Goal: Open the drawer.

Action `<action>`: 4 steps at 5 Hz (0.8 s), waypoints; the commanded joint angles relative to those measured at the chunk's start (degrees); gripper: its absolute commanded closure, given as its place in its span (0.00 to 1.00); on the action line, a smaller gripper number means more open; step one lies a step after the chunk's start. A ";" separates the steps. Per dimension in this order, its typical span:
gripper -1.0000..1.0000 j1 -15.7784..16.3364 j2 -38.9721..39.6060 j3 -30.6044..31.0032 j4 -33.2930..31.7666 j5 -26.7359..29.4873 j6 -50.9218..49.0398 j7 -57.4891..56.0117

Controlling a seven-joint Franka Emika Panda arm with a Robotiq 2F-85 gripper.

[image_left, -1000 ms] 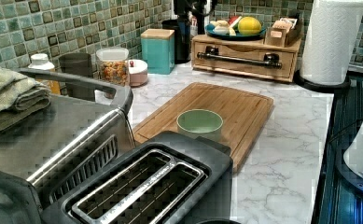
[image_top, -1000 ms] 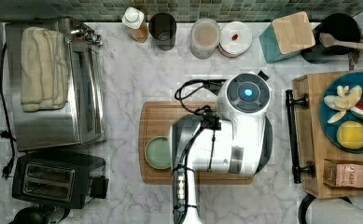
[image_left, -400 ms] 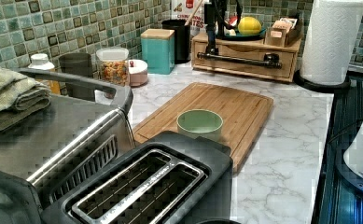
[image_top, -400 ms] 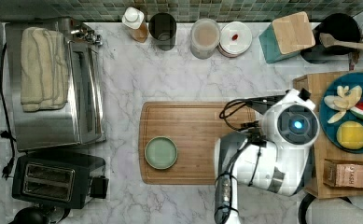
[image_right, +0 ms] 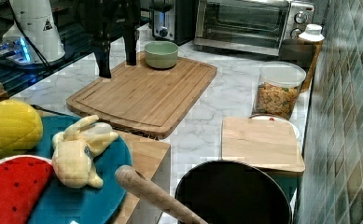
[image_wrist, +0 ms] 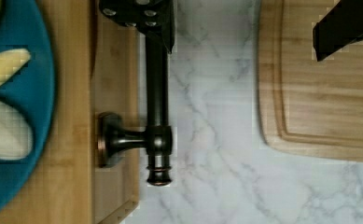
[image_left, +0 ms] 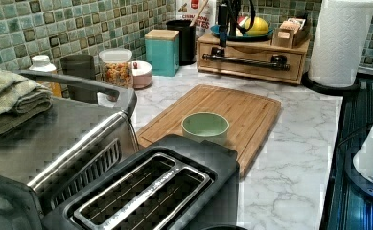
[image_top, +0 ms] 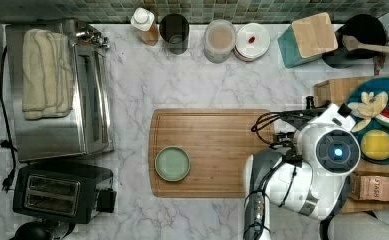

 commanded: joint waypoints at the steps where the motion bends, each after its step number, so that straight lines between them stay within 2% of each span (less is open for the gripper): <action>1: 0.00 -1.21 3.07 -2.20 1.29 -2.60 3.23 -8.00; 2: 0.00 -2.02 5.21 -2.70 3.64 -1.80 -0.12 -8.85; 4: 0.00 -4.55 8.19 -3.23 2.74 -0.16 5.68 -10.39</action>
